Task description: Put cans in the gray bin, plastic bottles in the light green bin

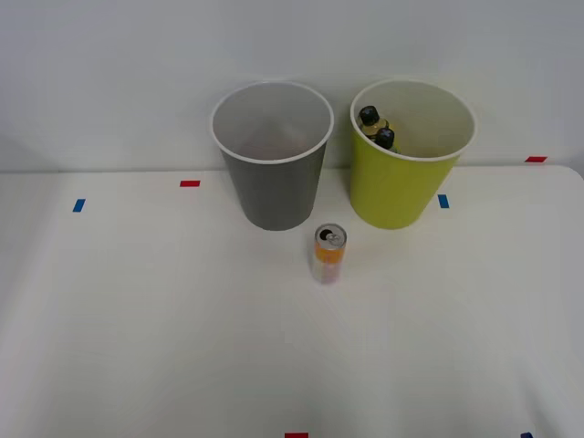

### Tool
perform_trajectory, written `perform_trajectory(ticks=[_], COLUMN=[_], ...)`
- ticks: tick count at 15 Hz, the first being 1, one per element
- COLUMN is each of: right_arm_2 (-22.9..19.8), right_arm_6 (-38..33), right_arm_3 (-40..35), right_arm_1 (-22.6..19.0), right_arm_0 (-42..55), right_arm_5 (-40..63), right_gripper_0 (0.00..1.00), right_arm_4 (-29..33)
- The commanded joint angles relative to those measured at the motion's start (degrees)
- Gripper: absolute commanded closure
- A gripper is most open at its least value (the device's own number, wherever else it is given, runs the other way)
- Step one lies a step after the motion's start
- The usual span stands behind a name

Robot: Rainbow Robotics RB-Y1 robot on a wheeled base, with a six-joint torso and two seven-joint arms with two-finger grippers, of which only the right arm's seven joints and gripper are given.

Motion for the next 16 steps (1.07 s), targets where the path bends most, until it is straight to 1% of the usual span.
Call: perform_trajectory(ticks=[1,7,16], right_arm_2=[-0.01,-0.10,-0.71], right_arm_6=[-0.96,-2.27,-2.27], right_arm_3=[0.01,0.01,0.01], right_arm_1=[0.00,-0.17,0.09], right_arm_0=[-0.08,-0.17,-0.17], right_arm_5=[-0.01,0.08,0.08], right_gripper_0=[0.00,0.00,0.00], right_arm_4=[0.25,0.51,1.83])
